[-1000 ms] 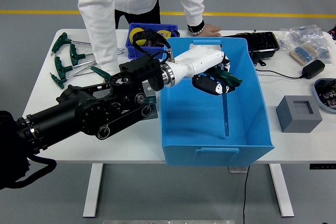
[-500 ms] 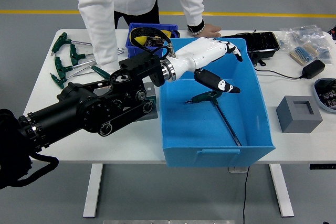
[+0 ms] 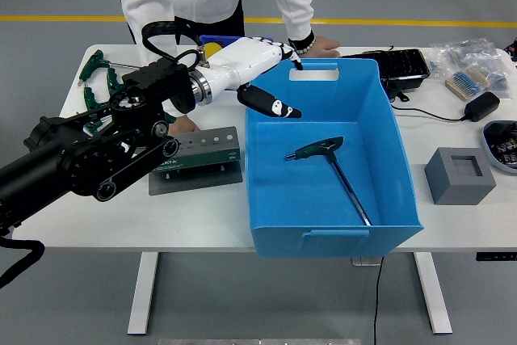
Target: Lift tool from toolbox,place it in box,lift tool from toolbox,place it in box
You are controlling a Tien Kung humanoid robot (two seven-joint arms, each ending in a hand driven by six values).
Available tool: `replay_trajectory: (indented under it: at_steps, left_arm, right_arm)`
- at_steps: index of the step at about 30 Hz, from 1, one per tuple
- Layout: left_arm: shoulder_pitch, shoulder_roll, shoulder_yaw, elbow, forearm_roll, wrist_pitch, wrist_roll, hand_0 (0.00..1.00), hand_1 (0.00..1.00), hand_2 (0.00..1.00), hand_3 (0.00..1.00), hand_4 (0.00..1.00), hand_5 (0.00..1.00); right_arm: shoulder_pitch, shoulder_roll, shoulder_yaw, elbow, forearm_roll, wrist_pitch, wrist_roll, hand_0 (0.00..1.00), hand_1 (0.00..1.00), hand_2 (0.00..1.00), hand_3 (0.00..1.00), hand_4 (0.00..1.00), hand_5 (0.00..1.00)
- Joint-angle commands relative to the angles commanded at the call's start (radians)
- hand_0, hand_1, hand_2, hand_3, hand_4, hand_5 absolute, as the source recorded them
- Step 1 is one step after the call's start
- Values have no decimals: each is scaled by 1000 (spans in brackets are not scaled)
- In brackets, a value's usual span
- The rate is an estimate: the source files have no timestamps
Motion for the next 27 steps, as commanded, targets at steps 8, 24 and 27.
replay_trajectory:
  at_steps: [8, 24, 27]
  left_arm:
    - [58, 135, -48, -58, -21, -117, 89, 888, 815, 826, 609, 890, 861]
    - [67, 191, 4, -132, 20, -329, 317, 900, 814, 786, 603, 894, 998]
    - [62, 188, 21, -131, 14, -327, 317, 900, 814, 786, 603, 894, 998]
  right_arm:
    - [-4, 2, -3, -1, 8, 0, 3, 723, 695, 748, 562, 795, 718]
    - [-5, 3, -13, -1, 32, 1, 8, 724, 694, 748, 563, 794, 714]
    - [-4, 3, -14, -1, 32, 1, 8, 724, 694, 748, 563, 794, 714]
